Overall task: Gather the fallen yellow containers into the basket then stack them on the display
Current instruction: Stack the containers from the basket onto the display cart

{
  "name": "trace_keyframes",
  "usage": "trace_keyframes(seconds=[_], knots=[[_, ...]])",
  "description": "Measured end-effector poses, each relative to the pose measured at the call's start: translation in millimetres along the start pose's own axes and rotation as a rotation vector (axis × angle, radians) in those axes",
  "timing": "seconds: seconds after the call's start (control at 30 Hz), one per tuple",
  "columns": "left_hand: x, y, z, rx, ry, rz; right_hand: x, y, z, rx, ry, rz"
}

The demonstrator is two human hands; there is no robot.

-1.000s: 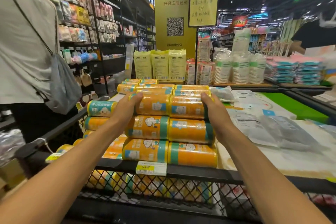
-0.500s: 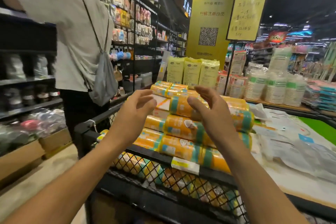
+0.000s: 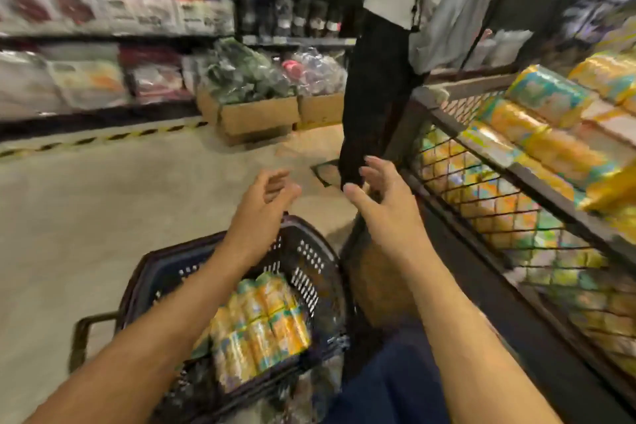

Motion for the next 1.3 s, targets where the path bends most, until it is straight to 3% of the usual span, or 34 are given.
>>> trace_keyframes(seconds=[0.13,0.37,0.67,0.77,0.97,1.3], knots=[[13,-34,-119,-0.044,-0.233,0.129,-11,95,91,0.059,0.174,-0.179],[46,-33,-293,-0.126,-0.622,0.159,6,200,230,0.057,0.529,-0.369],[77,-15,-461,-0.262,-0.971,0.162,34,288,383,0.193,0.824,-0.556],[114,-22,-554,-0.318,-1.059,0.164,45,304,422,0.221,0.9,-0.57],[128,-4,-564,-0.175,-1.035,0.128,59,322,460,0.266,0.973,-0.607],[115,-8,-534,-0.327,-1.162,0.137,68,328,474,0.472,0.893,-0.657]])
Point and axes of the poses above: each hand's wrist, its own x-axis away from the middle knuckle, its own y-axis out of the palm, z = x × y, the point moved 9 cm from there along -x, towards the middle knuckle, and after that the axes turned 3 degrees about -x, right-handed, at the moved point
